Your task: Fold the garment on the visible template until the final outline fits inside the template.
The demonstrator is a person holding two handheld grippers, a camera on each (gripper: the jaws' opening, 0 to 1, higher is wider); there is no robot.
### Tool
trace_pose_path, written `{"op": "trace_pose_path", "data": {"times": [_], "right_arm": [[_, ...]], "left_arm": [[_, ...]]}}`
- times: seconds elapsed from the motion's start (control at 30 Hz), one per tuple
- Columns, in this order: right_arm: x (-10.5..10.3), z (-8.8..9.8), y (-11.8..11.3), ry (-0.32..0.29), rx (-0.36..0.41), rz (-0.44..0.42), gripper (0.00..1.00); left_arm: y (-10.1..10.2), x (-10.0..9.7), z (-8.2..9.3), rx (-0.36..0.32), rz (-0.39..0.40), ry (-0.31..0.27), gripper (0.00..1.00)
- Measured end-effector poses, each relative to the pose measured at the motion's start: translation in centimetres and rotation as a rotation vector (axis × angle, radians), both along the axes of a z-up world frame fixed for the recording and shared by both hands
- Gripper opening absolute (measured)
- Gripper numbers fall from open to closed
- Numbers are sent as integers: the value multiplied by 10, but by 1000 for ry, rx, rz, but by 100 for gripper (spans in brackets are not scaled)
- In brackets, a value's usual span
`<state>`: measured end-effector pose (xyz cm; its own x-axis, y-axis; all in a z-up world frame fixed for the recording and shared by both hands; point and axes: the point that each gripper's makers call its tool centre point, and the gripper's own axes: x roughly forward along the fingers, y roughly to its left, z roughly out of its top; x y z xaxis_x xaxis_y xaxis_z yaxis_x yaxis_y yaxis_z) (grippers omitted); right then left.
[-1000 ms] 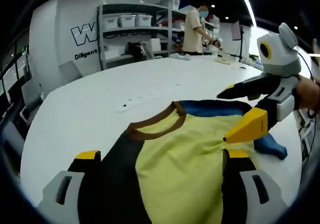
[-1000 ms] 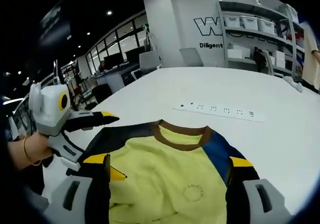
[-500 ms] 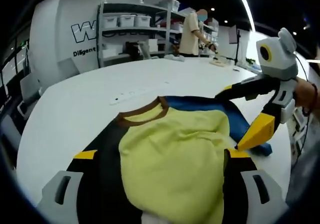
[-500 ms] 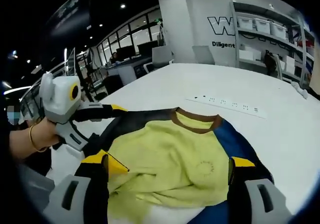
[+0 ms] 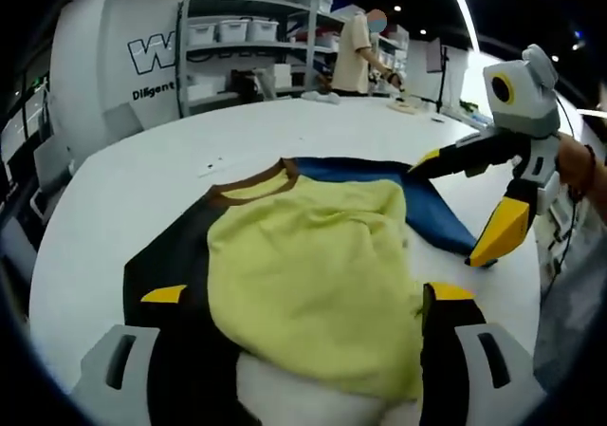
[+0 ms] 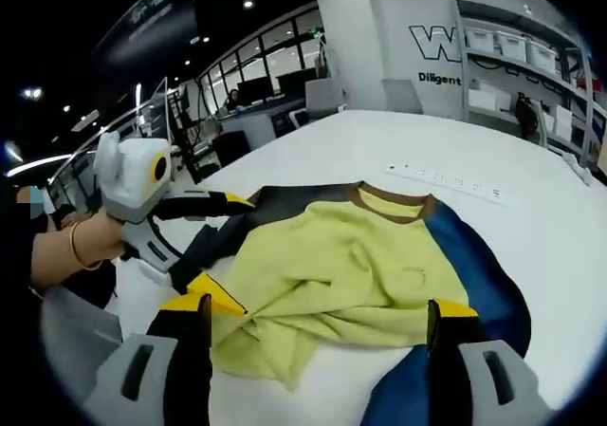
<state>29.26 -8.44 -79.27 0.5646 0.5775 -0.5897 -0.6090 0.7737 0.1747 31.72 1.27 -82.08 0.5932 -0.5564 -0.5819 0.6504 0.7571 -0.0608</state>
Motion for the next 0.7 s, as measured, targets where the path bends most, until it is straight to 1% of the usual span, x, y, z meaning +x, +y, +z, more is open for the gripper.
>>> {"op": "trace_pose_path", "data": {"times": [0.07,0.1,0.2,0.27,0.37,0.43,0.47,0.57,0.7], "right_arm": [[-7,-3,1,2,3,20,87],[-14,-6,4,-1,-1,46,84],[-21,-11,6,-8,-10,69,79],[-24,-16,6,-10,-23,84,73],[-28,-22,6,-11,-48,109,59],[-30,-25,6,-10,-59,119,53],[-31,-27,7,-11,-60,124,50],[-31,-31,8,-20,-60,134,41],[-36,-42,11,6,-68,149,35]], "left_arm": [[0,-5,-5,13,-4,22,95],[1,-9,-6,22,-5,17,95],[1,-19,-8,31,-18,21,91],[0,-25,-12,42,-30,35,85],[-1,-33,-15,54,-42,44,78],[0,-40,-19,73,-41,61,77],[1,-41,-20,75,-41,60,75],[0,-44,-19,64,-39,54,64],[-1,-49,-22,62,-28,88,57]]}}
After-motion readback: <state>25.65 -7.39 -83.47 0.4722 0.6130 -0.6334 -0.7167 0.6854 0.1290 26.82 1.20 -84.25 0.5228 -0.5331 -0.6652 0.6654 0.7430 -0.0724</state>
